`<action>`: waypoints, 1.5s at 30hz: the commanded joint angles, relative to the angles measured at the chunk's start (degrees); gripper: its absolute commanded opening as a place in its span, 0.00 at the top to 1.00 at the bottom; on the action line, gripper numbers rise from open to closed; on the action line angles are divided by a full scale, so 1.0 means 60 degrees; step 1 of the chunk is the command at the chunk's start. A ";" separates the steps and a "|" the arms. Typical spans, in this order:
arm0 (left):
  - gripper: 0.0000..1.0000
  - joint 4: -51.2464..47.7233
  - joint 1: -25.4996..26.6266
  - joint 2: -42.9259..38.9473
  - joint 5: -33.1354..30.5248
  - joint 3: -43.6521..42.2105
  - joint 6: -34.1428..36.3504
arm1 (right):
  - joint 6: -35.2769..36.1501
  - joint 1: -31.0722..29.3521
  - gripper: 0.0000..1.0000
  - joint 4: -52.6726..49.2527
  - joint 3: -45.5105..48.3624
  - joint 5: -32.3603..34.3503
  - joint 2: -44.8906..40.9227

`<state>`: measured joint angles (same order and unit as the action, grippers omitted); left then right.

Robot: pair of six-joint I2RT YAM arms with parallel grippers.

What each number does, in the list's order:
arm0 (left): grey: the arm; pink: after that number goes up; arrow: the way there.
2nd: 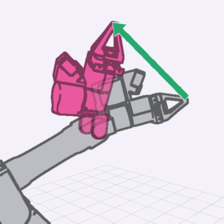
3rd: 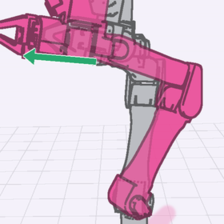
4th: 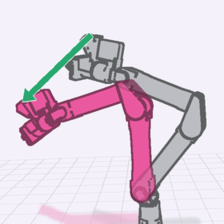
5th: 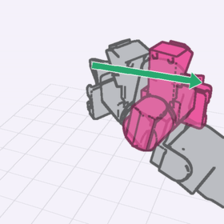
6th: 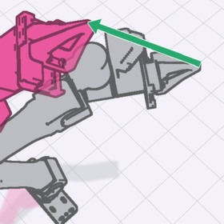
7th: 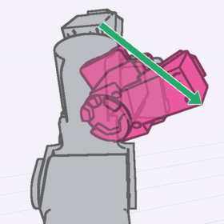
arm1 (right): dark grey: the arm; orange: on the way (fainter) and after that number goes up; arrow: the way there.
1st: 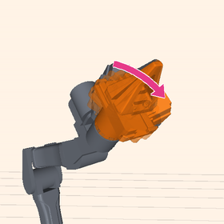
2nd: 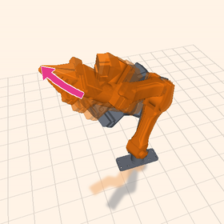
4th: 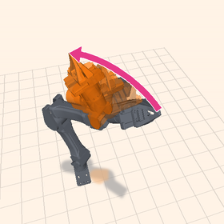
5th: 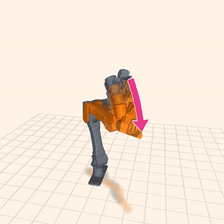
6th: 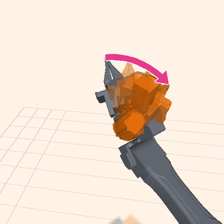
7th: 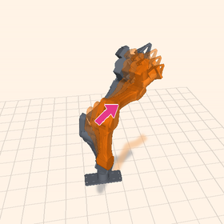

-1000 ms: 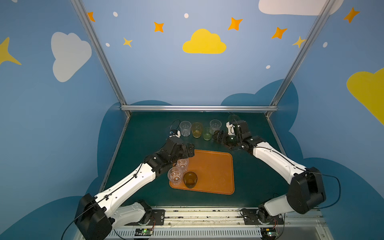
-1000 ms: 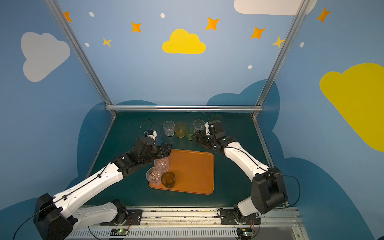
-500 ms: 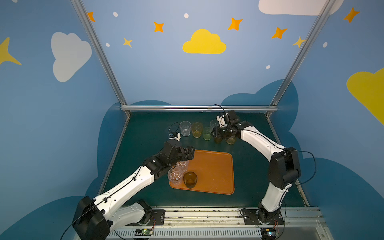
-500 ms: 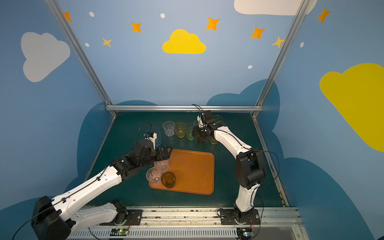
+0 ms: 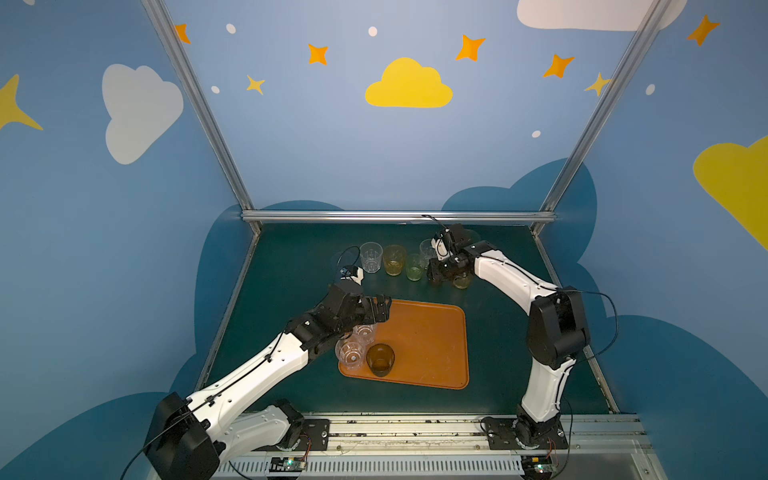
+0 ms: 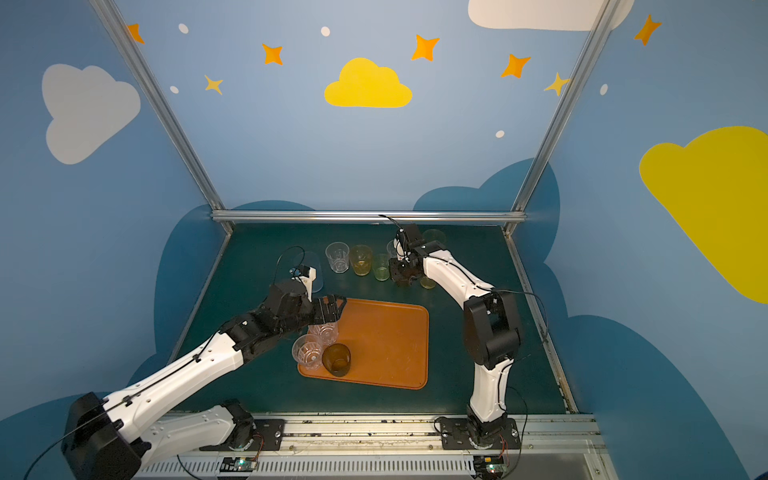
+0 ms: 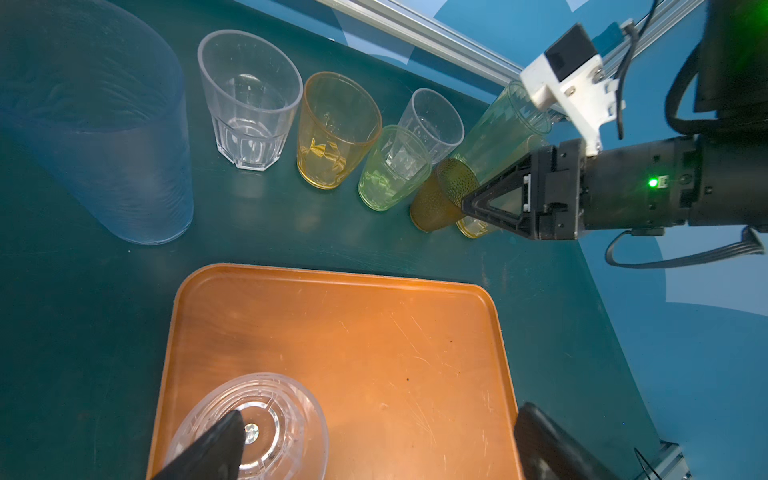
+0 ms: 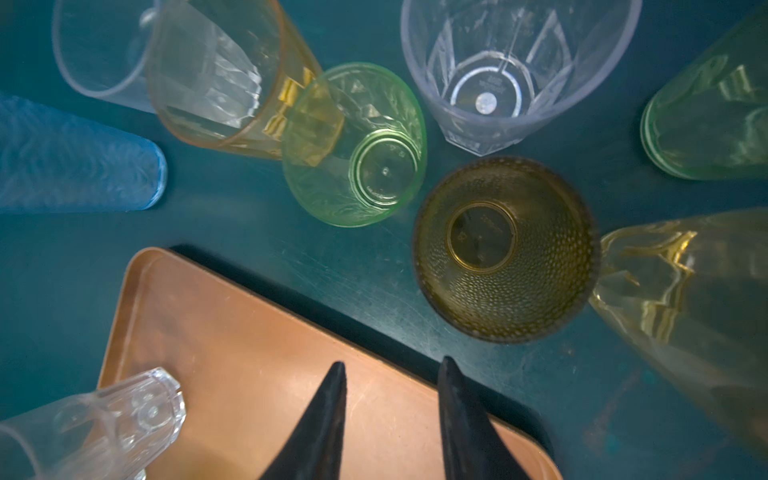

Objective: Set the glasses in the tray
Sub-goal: 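Move the right gripper over a dimpled amber glass while the left draws back, then lower the right gripper and close it on the dimpled amber glass rim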

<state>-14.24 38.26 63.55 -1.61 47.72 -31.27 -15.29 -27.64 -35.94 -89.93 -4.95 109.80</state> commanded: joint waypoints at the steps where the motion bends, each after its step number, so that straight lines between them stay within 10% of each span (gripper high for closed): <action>1: 0.00 0.0240 -0.0034 -0.0057 -0.0011 -0.0113 0.0138 | 0.0226 -0.0074 0.68 -0.0308 -0.0464 0.0249 0.0366; 45: 0.00 0.0147 -0.0032 0.0100 -0.0157 -0.0135 0.0159 | 0.1303 -0.0647 0.81 -0.1476 -0.2435 0.2406 0.2134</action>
<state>-13.47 38.26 64.40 -2.02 47.24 -30.70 -8.23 -31.14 -43.62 -102.65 8.60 121.01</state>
